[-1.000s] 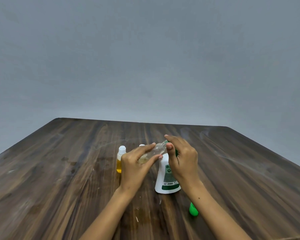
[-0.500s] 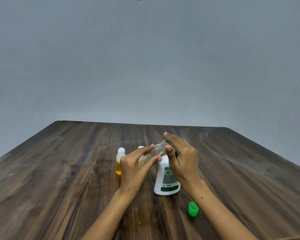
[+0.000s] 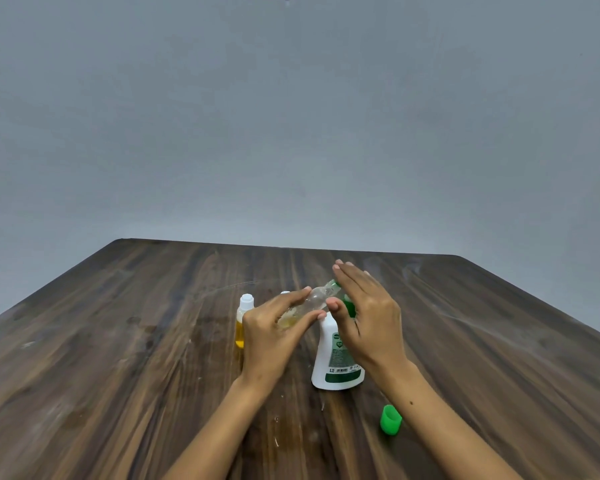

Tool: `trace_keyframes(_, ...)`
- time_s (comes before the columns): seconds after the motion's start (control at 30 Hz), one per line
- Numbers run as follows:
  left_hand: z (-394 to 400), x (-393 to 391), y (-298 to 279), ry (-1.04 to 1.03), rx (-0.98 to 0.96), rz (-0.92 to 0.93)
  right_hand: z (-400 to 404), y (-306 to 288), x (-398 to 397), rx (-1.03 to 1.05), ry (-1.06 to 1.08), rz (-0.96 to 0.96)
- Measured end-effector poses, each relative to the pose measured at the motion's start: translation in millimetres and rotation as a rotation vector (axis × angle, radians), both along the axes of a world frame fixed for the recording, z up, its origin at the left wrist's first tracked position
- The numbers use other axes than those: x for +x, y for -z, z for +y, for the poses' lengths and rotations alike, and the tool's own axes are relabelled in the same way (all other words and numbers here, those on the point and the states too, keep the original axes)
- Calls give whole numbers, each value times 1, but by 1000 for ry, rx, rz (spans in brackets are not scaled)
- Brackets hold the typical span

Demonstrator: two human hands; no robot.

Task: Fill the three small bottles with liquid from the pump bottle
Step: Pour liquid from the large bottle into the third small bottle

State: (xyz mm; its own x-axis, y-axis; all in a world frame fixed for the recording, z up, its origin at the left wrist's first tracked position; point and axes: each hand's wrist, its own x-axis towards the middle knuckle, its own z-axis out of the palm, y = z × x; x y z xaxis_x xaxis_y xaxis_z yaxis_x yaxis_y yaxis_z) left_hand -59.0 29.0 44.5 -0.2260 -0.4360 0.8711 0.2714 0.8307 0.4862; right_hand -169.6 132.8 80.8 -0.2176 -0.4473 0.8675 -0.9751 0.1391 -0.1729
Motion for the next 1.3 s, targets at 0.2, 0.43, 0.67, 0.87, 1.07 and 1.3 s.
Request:
trace_keyframes(0.2,2,0,0,0,-14,-1,6,-3,2,13,4,-24)
trace_keyframes(0.43,1,0,-1,-4,-28,11,4,-2,6,33,28,-42)
trace_keyframes(0.67,-3,-1,0,-17,-33,1,4,-11,5,38,6,-42)
trace_keyframes(0.87,-2,0,0,-13,-34,1,2,-2,11,7,52,-101)
trace_keyframes(1.07,-1,-1,-1,-18,-33,-1,5,-12,12,16,30,-106)
trace_keyframes(1.3,-1,-1,0,-9,-25,1,3,-6,12,-16,33,-126)
